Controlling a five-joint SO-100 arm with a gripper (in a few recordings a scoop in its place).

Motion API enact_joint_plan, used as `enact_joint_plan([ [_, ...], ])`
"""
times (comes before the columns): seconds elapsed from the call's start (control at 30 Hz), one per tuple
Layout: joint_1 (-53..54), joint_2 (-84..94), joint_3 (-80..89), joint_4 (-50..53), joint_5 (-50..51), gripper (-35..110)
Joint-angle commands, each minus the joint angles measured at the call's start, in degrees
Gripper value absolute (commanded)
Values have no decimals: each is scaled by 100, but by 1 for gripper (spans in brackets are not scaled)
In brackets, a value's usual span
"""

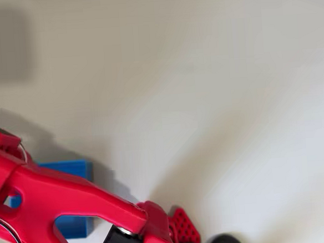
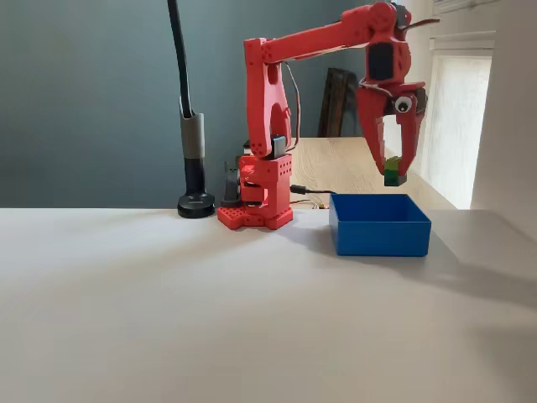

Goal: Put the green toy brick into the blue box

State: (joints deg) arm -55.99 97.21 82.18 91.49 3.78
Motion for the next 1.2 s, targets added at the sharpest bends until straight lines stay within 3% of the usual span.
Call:
enact_joint_plan([
  [0.0,-255,220,325,105,193,0],
  [0.8,-765,193,1134,-352,-176,2],
  [1.17,-765,193,1099,-325,-193,27],
])
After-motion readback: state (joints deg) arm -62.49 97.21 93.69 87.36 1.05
